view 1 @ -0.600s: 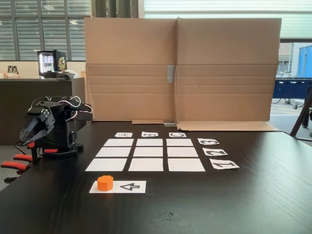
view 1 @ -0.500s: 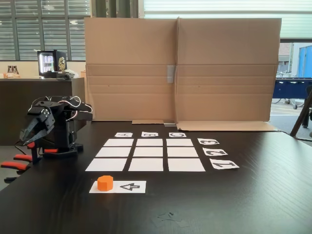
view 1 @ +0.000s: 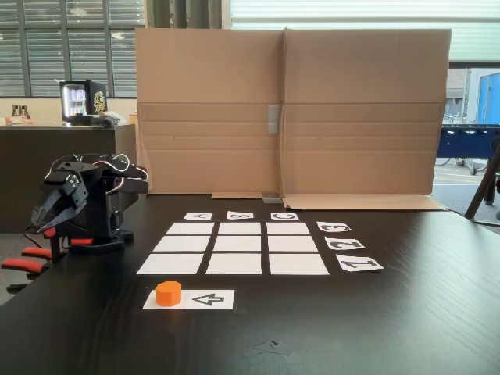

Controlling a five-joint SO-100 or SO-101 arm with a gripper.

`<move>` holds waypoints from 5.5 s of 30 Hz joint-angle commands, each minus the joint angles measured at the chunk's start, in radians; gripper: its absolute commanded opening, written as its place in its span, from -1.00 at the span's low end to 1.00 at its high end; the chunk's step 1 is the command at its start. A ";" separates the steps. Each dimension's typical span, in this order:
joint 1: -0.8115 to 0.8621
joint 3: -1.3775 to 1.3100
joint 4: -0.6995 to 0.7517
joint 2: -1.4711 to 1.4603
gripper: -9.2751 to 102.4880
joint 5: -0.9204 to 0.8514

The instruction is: Pick up the round, orange token and place it in the grid on square B3.

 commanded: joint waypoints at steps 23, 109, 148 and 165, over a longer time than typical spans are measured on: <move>0.011 -0.003 -0.025 0.006 -0.82 -0.003; -0.742 -2.029 0.735 -2.272 0.38 -0.396; -0.799 -2.077 0.578 -2.484 -0.79 -0.221; -0.747 -2.057 0.566 -2.353 -0.85 -0.238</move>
